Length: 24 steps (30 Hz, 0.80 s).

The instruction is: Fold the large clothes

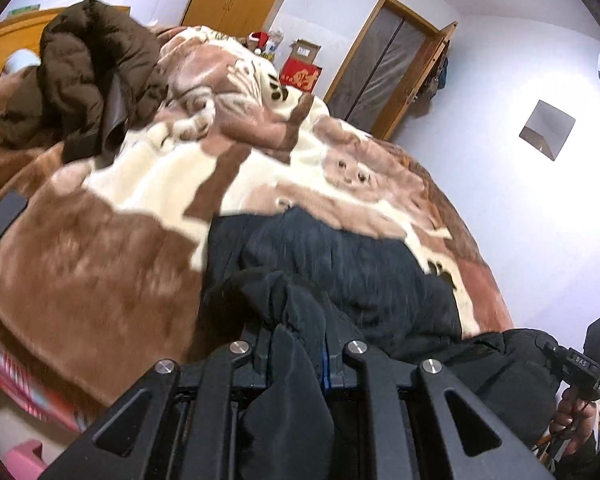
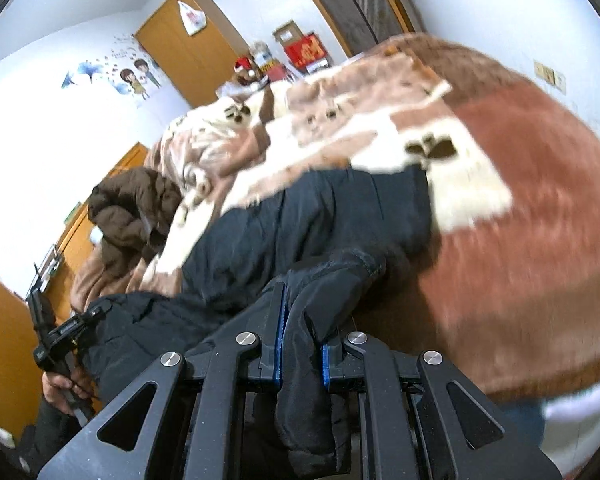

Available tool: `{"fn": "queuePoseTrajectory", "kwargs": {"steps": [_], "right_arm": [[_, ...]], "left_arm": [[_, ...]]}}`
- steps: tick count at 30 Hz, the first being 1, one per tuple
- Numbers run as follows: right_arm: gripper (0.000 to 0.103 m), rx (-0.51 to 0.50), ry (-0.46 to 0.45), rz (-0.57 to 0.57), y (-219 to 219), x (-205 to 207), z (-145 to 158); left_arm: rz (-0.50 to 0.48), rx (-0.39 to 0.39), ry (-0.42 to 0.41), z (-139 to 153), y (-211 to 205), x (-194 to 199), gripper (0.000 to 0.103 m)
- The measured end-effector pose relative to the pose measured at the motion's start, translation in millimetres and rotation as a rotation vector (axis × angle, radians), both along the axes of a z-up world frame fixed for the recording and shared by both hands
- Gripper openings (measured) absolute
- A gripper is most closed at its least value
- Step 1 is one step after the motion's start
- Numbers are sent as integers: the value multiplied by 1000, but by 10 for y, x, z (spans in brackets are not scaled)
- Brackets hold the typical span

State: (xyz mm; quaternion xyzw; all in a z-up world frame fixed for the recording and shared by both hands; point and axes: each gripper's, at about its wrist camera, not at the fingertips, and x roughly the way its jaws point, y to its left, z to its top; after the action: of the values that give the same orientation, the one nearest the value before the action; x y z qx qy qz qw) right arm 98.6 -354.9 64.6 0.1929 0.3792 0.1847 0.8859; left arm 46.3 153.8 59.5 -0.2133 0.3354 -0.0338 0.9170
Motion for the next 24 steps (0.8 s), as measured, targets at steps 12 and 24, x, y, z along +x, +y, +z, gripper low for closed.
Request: {"fn": "queuePoseTrajectory", "kwargs": {"steps": [12,24], "right_arm": [[18,-50,165,-115,166,1888,-249],[30,59,392,-75,56,2662,-1220]], "left_arm": [[83,-44,133,-352,201,1721,21],[91,-72,255,-1163,203,2464,35]]}}
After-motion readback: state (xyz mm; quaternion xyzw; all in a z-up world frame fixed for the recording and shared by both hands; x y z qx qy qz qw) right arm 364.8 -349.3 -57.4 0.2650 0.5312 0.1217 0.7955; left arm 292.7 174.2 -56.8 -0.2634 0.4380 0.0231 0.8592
